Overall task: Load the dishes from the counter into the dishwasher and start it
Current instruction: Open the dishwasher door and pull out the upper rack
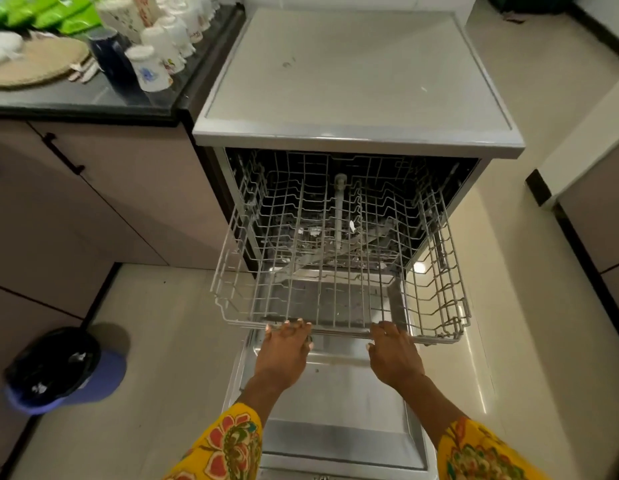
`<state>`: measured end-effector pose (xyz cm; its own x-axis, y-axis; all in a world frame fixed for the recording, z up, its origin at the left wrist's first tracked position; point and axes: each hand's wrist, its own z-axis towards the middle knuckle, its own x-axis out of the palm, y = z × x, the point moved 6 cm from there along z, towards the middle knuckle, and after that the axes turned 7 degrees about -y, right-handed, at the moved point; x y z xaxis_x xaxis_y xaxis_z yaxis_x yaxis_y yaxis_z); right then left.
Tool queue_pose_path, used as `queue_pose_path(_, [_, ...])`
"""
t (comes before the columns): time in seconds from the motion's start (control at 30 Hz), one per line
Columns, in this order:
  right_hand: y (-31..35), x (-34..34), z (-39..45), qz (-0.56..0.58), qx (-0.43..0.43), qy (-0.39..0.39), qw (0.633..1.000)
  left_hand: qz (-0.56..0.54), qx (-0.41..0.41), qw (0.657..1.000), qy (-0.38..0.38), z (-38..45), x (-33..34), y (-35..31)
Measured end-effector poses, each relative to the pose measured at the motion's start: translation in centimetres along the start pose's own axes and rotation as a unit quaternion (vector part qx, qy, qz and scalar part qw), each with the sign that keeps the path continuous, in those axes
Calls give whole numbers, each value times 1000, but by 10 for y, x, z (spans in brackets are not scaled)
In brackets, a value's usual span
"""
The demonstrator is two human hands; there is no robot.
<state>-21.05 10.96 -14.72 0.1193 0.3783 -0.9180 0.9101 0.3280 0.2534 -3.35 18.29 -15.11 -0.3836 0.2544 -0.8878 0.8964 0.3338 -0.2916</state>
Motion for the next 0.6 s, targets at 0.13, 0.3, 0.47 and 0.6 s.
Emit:
queue_pose_path(0.13, [38,-14,-3,3,-17,9,1000,-65,-28,997,-32,-16,-25,12])
queue_pose_path(0.3, [105,-26,4,23,-24,23,999,-102,-55,988,-99,-24,-64,39])
queue_pose_path(0.47, [189,-37,19,27,-45,24,998,-143,-75,977,-142,-20,-110,81])
queue_pose_path(0.6, [256,-44,31,1,-66,7,998,-194,-61,964,-168,-17,-145,131])
